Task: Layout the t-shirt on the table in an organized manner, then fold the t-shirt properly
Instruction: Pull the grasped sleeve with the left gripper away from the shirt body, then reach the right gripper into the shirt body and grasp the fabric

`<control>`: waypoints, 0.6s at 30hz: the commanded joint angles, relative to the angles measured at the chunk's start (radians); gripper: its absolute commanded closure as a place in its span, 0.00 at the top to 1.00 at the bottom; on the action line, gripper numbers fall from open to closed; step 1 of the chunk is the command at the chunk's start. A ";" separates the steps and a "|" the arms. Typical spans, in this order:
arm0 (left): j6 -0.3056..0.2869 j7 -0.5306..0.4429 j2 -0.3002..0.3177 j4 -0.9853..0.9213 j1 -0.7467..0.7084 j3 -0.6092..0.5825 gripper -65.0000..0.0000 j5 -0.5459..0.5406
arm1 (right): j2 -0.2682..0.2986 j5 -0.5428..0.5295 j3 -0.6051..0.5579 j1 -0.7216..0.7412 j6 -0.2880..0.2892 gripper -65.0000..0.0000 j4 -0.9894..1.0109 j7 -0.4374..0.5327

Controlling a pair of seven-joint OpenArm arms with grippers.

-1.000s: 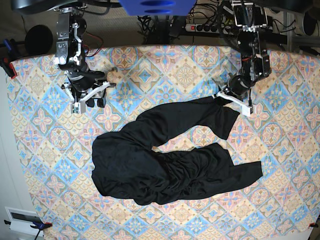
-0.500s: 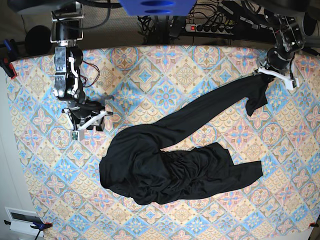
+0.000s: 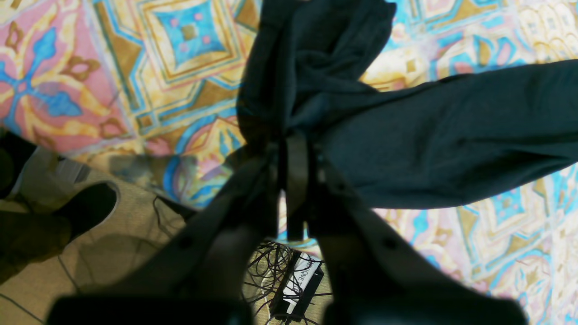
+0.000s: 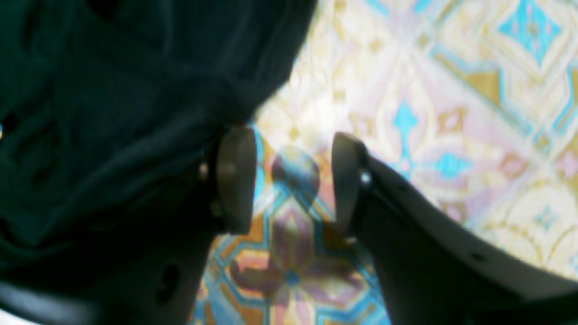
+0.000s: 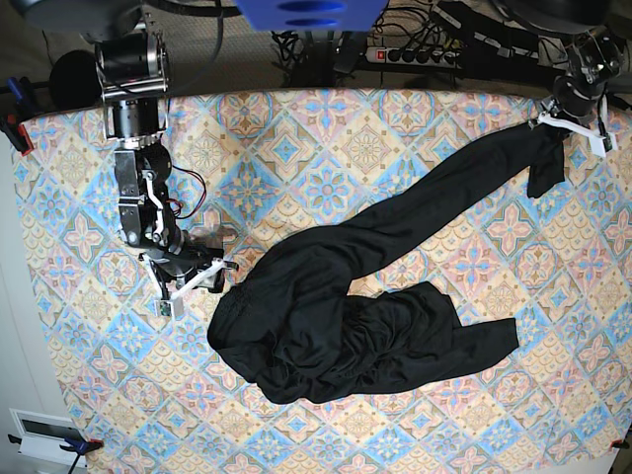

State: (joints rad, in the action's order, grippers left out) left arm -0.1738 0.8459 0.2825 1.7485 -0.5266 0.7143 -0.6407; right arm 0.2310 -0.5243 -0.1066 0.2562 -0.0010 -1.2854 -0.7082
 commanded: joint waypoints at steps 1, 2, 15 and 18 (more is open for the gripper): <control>-0.002 -0.014 0.013 0.011 -0.007 0.009 0.00 -0.009 | 0.006 -0.007 -0.009 0.030 0.008 0.42 -0.010 0.015; -0.002 -0.014 0.013 0.011 -0.007 0.009 0.00 -0.009 | 0.005 -0.007 -0.023 0.036 0.008 0.42 -0.009 0.015; -0.002 -0.014 -0.006 0.012 0.001 0.006 0.00 -0.008 | -0.034 -0.006 -0.160 0.165 0.008 0.42 0.083 0.028; -0.002 -0.014 -0.009 0.012 0.001 0.003 0.00 -0.008 | -0.055 -0.006 -0.199 0.202 0.008 0.42 0.126 0.028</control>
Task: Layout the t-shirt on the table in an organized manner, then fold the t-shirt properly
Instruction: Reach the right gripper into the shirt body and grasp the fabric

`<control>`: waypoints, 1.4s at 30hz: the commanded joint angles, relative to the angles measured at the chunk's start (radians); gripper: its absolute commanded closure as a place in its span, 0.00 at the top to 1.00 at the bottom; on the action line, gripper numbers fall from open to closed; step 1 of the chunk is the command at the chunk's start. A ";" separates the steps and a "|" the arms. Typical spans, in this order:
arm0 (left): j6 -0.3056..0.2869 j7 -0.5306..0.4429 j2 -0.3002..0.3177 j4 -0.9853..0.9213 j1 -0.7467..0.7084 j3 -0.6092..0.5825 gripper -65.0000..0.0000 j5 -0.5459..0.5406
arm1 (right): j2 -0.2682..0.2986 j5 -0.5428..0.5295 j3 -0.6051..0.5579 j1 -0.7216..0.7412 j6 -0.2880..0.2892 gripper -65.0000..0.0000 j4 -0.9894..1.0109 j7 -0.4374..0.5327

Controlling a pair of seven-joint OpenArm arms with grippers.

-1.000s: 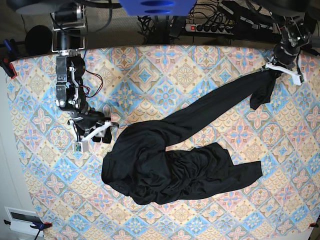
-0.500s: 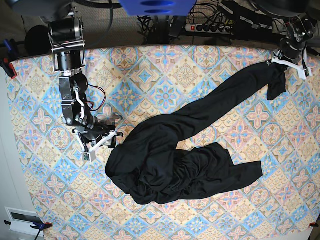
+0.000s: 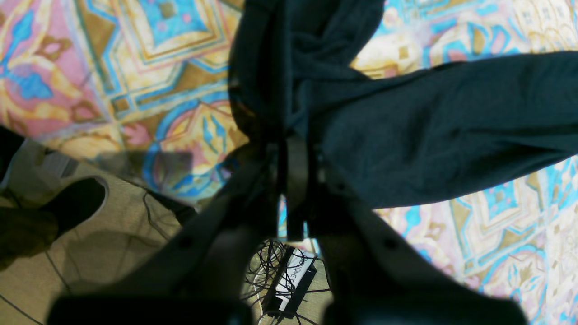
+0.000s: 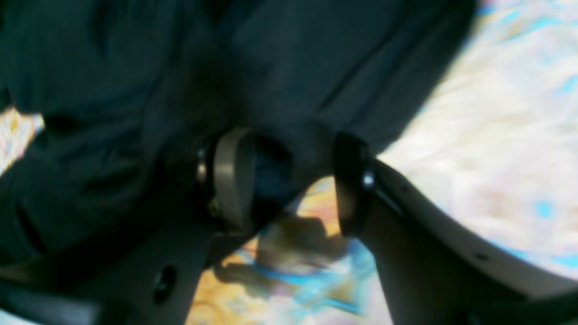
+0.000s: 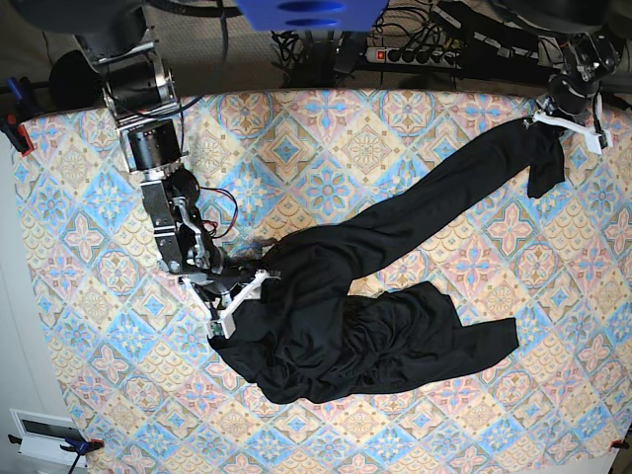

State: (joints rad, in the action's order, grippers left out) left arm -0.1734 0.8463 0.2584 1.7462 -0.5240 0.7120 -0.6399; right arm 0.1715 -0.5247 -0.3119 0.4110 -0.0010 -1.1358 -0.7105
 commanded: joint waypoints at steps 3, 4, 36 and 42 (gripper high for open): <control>-0.002 -0.014 -0.001 0.014 -0.002 0.005 0.00 -0.005 | 0.003 -0.005 -0.039 0.067 0.008 0.42 -0.003 0.048; -0.002 -0.014 -0.003 0.014 -0.002 0.005 0.00 -0.004 | 0.003 -0.005 -0.048 0.067 0.008 0.42 -0.002 0.056; -0.001 -0.012 -0.028 0.013 0.021 0.005 0.00 -0.002 | 0.001 -0.005 -0.161 0.061 0.008 0.42 0.009 0.056; -0.001 -0.012 -0.028 0.014 0.023 0.005 0.00 -0.002 | 0.001 -0.005 -0.161 0.061 0.008 0.42 -0.023 0.053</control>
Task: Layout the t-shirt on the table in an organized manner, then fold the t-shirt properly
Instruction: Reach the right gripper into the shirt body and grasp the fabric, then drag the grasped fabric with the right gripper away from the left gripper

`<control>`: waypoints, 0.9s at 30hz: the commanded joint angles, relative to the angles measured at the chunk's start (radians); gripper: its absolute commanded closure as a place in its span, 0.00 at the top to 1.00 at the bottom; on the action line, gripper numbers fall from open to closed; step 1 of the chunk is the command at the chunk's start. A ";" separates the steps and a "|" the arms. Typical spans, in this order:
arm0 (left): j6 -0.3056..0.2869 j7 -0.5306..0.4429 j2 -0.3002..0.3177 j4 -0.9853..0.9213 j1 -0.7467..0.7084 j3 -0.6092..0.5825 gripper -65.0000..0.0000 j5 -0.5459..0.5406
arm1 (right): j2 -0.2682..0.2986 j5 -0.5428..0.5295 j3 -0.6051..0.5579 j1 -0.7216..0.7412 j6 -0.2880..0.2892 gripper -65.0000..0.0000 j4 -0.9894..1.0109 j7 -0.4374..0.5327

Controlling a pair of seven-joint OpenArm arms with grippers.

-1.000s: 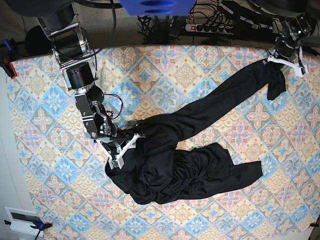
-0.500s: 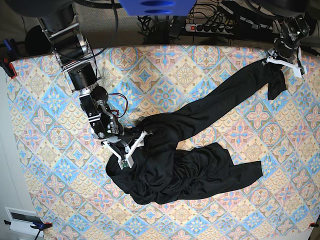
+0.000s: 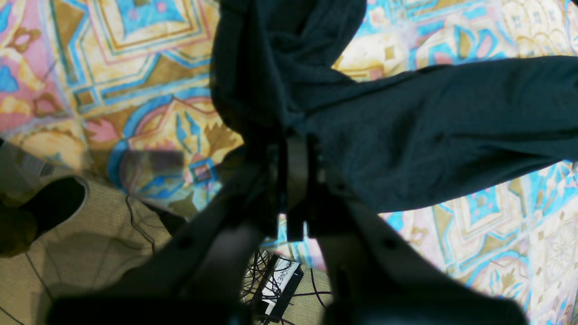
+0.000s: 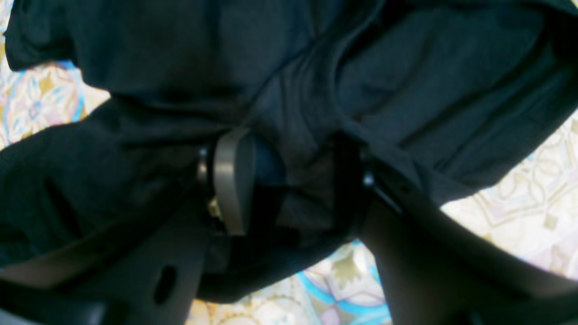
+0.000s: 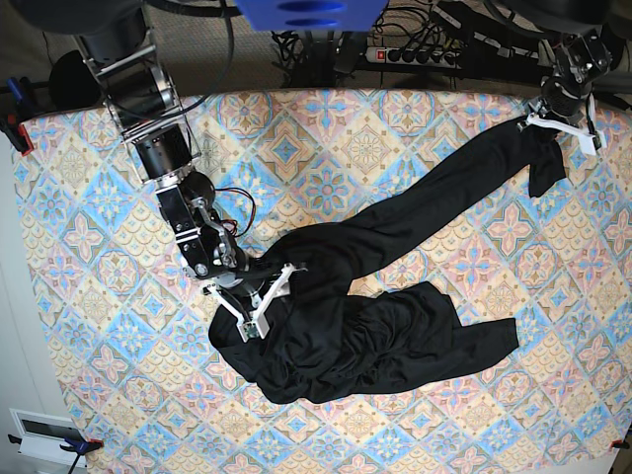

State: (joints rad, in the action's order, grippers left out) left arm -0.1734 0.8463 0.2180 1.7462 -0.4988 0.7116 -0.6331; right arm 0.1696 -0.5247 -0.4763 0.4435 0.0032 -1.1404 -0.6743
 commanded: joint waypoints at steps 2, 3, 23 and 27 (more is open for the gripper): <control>-0.001 -0.012 0.013 0.018 -0.002 0.006 0.00 -0.009 | 0.003 -0.005 0.003 0.028 0.004 0.42 -0.019 0.017; -0.001 -0.012 0.013 0.018 -0.002 0.006 0.00 -0.011 | 0.003 -0.005 0.003 0.028 0.004 0.42 -0.019 0.017; -0.001 -0.011 0.013 0.013 0.019 0.006 0.00 -0.006 | 0.008 -0.005 0.001 0.028 0.004 0.43 -0.048 0.014; -0.001 -0.011 0.013 0.013 0.018 0.006 0.00 -0.006 | 0.008 -0.005 0.001 0.028 0.004 0.43 -0.053 0.014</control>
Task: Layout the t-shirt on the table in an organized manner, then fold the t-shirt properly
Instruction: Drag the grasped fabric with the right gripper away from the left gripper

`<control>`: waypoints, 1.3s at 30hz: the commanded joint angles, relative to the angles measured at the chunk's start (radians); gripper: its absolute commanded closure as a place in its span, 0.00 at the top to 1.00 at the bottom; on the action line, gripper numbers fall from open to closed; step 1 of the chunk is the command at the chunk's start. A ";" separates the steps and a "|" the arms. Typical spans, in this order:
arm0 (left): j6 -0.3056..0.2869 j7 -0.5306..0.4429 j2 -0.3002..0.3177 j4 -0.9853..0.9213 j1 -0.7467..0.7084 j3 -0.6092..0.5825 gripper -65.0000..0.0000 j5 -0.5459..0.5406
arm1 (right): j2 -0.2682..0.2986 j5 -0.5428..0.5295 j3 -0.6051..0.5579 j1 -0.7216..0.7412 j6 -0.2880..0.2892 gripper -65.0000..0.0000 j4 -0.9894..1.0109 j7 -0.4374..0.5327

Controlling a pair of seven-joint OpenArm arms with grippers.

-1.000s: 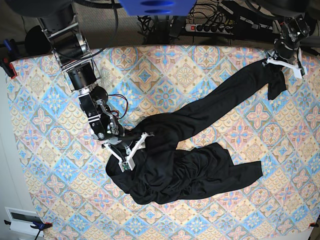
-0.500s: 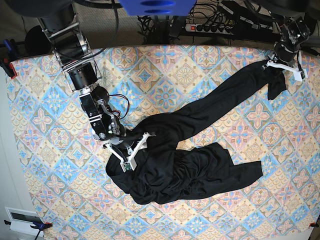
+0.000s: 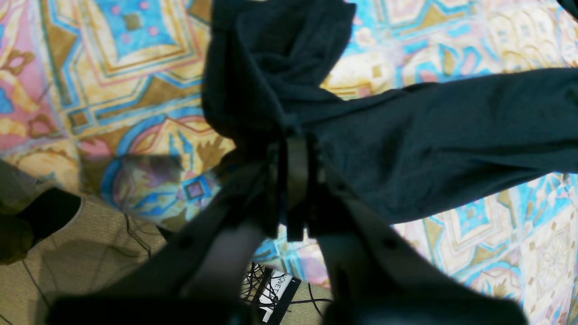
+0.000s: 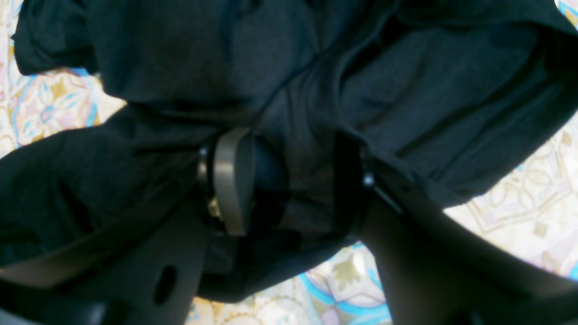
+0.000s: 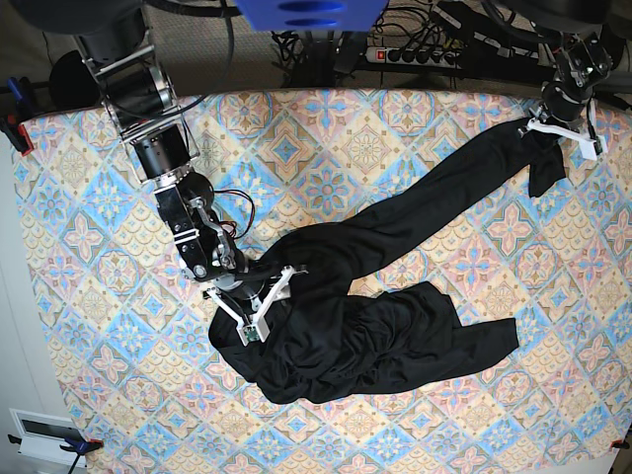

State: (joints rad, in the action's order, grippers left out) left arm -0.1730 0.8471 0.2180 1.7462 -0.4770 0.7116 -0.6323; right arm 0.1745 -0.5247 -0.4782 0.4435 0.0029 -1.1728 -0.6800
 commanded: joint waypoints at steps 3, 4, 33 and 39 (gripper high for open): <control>-0.001 -0.012 0.013 0.013 -0.006 0.006 0.00 -0.007 | 0.003 -0.005 0.003 0.028 0.004 0.43 -0.020 0.019; -0.001 -0.012 0.013 0.013 -0.006 0.006 0.00 -0.007 | 0.003 -0.005 0.003 0.028 0.004 0.43 -0.020 0.019; -0.001 -0.012 0.013 0.013 -0.002 0.006 0.00 -0.007 | 0.003 -0.005 -0.126 0.027 0.004 0.08 -0.011 0.023; -0.001 -0.012 0.013 0.013 0.001 0.006 0.00 -0.007 | 0.007 -0.005 -0.126 0.025 0.004 0.00 -0.020 0.023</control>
State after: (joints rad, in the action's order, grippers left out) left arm -0.1722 0.8467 0.2180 1.7462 -0.4744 0.7116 -0.6315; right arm 0.1806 -0.5278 -0.6125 0.4408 0.0032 -1.1709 -0.6804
